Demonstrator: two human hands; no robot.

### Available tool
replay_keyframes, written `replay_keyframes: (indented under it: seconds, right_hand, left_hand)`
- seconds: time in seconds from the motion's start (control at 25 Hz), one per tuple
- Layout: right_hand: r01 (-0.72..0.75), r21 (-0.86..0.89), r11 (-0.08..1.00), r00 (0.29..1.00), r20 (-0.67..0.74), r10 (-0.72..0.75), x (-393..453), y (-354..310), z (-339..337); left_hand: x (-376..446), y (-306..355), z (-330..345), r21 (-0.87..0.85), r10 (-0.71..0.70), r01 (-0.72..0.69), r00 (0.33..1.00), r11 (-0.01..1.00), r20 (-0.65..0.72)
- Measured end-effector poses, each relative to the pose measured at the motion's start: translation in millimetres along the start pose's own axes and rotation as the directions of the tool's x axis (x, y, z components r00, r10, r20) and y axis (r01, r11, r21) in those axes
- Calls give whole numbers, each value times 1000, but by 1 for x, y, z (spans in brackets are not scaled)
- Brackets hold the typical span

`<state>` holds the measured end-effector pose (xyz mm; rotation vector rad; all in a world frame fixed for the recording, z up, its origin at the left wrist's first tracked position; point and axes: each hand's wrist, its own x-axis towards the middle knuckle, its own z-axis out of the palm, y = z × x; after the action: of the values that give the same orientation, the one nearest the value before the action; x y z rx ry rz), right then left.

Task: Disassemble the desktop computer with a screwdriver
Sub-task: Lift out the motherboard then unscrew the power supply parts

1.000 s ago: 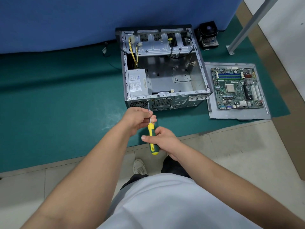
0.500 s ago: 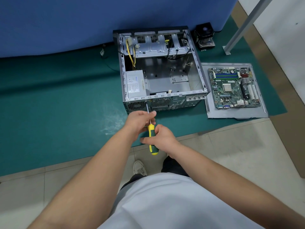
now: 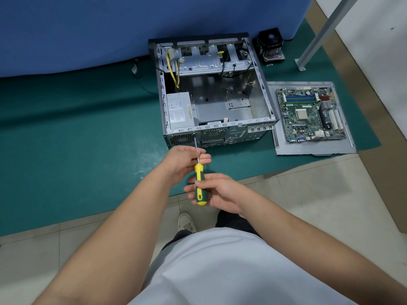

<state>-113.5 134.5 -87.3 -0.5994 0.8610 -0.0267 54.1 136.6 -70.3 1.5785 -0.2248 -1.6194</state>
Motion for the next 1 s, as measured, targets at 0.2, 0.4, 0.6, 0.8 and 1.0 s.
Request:
replay_keyframes:
  seconds: [0.2, 0.4, 0.6, 0.8, 1.0]
  right_hand:
    - [-47, -573, 818, 920, -344, -188, 9, -4, 11]
    - [-2, -194, 981, 976, -212, -40, 7, -3, 20]
    - [-45, 203, 978, 999, -12, 49, 0, -4, 10]
    - [46, 162, 986, 985, -171, -18, 2, -2, 16]
    - [45, 5, 999, 969, -242, -42, 3, -3, 18]
  left_hand:
    - [1, -1, 11, 99, 34, -21, 990, 995, -133]
    - [6, -6, 11, 76, 48, -34, 980, 997, -194]
    - [3, -3, 3, -36, 10, -11, 999, 999, -33]
    - [14, 16, 18, -175, 25, -58, 982, 983, -185]
    - [30, 18, 29, -209, 20, -102, 933, 973, -359]
